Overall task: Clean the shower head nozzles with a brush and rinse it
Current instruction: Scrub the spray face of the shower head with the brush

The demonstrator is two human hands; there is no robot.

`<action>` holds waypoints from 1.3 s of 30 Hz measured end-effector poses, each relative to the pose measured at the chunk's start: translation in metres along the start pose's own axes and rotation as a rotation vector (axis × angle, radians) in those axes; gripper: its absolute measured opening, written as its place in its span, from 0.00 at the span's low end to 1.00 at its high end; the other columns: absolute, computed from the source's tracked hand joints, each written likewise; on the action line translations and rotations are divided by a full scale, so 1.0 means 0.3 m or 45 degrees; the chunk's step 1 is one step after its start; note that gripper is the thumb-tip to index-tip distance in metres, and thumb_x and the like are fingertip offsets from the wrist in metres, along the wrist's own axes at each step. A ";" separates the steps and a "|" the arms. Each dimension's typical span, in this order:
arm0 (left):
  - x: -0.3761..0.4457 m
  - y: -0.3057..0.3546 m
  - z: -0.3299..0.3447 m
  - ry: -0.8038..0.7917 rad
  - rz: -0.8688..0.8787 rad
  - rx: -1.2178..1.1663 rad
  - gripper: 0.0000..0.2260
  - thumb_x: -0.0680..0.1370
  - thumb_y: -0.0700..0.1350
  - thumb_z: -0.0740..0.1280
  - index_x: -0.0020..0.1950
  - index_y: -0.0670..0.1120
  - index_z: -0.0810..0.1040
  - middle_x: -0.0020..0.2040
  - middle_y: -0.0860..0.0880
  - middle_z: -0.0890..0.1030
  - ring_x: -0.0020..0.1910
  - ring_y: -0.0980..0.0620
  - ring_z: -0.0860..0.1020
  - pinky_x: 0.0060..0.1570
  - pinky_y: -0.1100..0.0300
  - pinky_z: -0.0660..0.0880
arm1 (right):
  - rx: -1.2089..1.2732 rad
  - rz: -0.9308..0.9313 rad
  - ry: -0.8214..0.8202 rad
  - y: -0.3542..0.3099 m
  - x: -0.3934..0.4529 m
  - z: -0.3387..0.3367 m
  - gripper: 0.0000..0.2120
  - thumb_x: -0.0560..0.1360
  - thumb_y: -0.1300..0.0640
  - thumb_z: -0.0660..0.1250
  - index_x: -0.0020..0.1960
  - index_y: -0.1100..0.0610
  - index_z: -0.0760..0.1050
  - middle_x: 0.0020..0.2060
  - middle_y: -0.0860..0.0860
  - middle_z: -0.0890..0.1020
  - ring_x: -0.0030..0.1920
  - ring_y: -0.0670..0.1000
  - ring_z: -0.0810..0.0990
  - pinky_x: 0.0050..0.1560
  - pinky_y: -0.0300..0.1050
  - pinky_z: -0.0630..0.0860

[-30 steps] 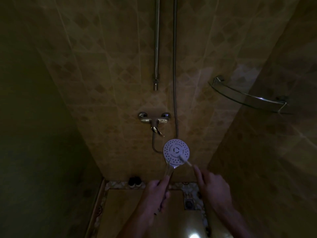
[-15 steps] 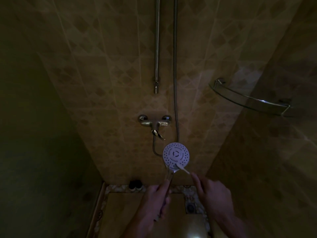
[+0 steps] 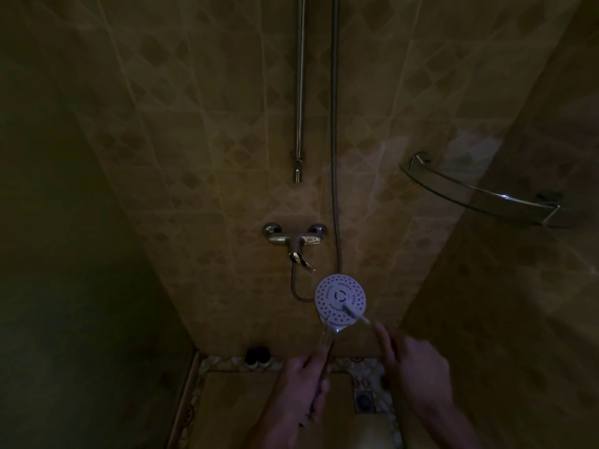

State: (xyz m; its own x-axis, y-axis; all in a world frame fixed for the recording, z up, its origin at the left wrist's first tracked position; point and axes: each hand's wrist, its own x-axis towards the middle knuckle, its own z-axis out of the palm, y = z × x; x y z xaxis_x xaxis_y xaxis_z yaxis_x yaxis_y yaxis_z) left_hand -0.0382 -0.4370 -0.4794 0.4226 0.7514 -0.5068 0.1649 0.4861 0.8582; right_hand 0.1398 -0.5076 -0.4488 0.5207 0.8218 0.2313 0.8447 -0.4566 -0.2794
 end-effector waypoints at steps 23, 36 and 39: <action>0.020 0.026 -0.002 -0.008 -0.080 0.018 0.18 0.77 0.58 0.64 0.36 0.46 0.76 0.24 0.48 0.74 0.16 0.53 0.67 0.19 0.67 0.62 | 0.072 0.028 -0.057 0.058 0.020 0.028 0.27 0.74 0.30 0.38 0.36 0.42 0.70 0.27 0.45 0.79 0.29 0.41 0.78 0.29 0.41 0.74; 0.029 0.042 0.021 -0.052 0.002 0.107 0.26 0.78 0.58 0.61 0.23 0.47 0.73 0.18 0.49 0.69 0.14 0.52 0.65 0.18 0.65 0.60 | -0.069 -0.162 0.007 0.032 0.065 0.023 0.32 0.75 0.30 0.36 0.43 0.46 0.73 0.30 0.48 0.81 0.32 0.47 0.81 0.33 0.45 0.77; 0.016 0.042 0.021 -0.061 0.009 0.108 0.24 0.78 0.57 0.62 0.25 0.47 0.74 0.19 0.50 0.71 0.15 0.53 0.65 0.18 0.66 0.61 | 0.022 -0.058 -0.024 0.045 0.120 -0.007 0.29 0.76 0.31 0.39 0.38 0.44 0.73 0.27 0.45 0.77 0.31 0.45 0.79 0.31 0.43 0.74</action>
State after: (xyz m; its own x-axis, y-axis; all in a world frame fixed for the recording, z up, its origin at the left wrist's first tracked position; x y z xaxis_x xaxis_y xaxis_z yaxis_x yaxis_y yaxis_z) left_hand -0.0286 -0.4302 -0.4705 0.4659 0.7314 -0.4980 0.2356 0.4400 0.8665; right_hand 0.1702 -0.4848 -0.4421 0.4792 0.8480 0.2264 0.8652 -0.4128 -0.2848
